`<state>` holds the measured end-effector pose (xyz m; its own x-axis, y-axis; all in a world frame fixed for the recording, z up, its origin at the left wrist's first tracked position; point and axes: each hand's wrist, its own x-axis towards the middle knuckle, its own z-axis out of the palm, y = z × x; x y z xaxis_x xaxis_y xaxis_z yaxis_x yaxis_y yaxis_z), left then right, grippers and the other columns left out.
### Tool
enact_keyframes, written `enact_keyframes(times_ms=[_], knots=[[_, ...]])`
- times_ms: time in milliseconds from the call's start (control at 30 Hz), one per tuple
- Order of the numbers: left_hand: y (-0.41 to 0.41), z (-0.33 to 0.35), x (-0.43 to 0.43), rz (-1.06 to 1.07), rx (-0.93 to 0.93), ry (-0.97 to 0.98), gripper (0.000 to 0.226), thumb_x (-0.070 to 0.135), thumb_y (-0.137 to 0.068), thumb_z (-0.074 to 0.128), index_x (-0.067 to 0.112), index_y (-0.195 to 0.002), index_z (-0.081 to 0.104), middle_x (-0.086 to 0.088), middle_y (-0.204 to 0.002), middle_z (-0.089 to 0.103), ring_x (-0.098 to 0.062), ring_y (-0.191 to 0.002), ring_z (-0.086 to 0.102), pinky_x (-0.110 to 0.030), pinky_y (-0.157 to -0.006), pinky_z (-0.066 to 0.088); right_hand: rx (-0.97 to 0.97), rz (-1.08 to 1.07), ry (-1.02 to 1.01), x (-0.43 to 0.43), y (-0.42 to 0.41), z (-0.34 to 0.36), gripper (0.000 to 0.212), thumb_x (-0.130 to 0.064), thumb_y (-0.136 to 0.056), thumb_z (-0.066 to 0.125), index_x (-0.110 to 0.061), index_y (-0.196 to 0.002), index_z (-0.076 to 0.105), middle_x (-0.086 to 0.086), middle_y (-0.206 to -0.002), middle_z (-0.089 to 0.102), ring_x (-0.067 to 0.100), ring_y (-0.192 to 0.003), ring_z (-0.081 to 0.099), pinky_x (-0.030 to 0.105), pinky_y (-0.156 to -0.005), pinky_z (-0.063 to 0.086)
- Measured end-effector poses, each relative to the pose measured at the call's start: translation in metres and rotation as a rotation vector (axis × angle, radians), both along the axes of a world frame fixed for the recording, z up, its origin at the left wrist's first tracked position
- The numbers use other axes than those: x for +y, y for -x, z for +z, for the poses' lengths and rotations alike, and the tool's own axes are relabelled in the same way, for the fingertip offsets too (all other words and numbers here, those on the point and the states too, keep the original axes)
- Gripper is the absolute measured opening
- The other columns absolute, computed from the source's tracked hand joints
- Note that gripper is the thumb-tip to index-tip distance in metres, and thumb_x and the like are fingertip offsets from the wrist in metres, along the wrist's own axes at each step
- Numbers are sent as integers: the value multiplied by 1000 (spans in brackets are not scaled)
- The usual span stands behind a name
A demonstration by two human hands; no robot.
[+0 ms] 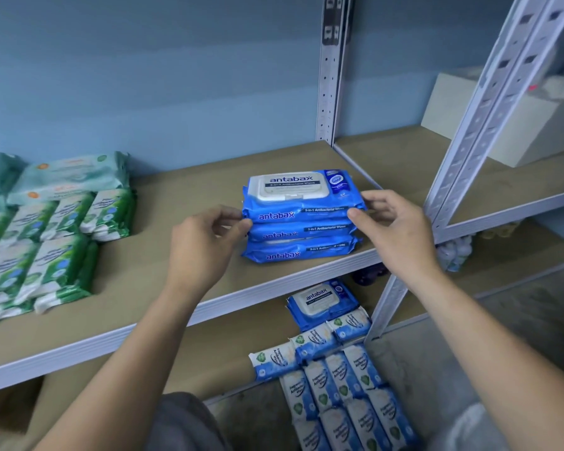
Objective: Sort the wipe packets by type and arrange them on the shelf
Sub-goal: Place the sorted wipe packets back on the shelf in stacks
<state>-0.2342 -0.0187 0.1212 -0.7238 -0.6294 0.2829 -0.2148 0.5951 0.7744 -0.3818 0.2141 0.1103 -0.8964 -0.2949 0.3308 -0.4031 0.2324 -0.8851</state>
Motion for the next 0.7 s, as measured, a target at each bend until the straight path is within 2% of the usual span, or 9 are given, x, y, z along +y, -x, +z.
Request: enact_keyframes(times_ms=[67, 233, 400, 500, 633, 700], knots=[[2, 0, -1, 6, 22, 6, 3, 25, -90, 73, 26, -87, 73, 15, -78, 72, 9, -69, 60, -3, -63, 41, 8, -19, 16, -2, 0, 1, 20, -24, -85, 78, -21, -104, 71, -13, -96, 72, -2, -84, 65, 7, -70, 48], [7, 0, 1, -17, 31, -11, 4, 23, -89, 75, 20, -89, 73, 8, -77, 73, 7, -65, 60, -3, -60, 41, 3, -9, 23, -4, 3, 1, 8, -19, -83, 80, -19, -88, 73, -9, -86, 74, 4, -80, 69, 13, -68, 51], [9, -1, -3, -5, 34, 89, 9, 21, -90, 71, 23, -81, 71, 15, -77, 70, 7, -71, 60, -3, -62, 38, 1, 23, 26, -2, 4, 3, 6, -18, -84, 79, -19, -83, 74, -7, -85, 75, 0, -74, 67, 10, -65, 48], [10, -1, -2, 14, 65, 93, 5, 23, -87, 74, 21, -85, 70, 14, -76, 70, 6, -69, 61, -3, -60, 38, 10, 40, 7, 1, 4, 6, 7, -17, -85, 78, -21, -87, 72, -9, -87, 74, -2, -76, 65, 10, -67, 49], [12, -2, -5, -56, 98, 128, 26, 28, -88, 76, 26, -113, 71, 12, -93, 71, -1, -77, 64, -4, -69, 42, 46, 37, -8, 1, 4, 8, 29, -16, -86, 76, -29, -112, 68, -12, -94, 69, -3, -79, 63, 10, -70, 50], [13, -2, -7, -92, 91, 129, 26, 24, -89, 75, 23, -115, 74, 9, -96, 72, -1, -78, 65, -7, -72, 44, 65, 47, -39, 0, 5, 8, 30, -16, -87, 76, -27, -115, 72, -13, -96, 68, -4, -77, 62, 9, -68, 49]])
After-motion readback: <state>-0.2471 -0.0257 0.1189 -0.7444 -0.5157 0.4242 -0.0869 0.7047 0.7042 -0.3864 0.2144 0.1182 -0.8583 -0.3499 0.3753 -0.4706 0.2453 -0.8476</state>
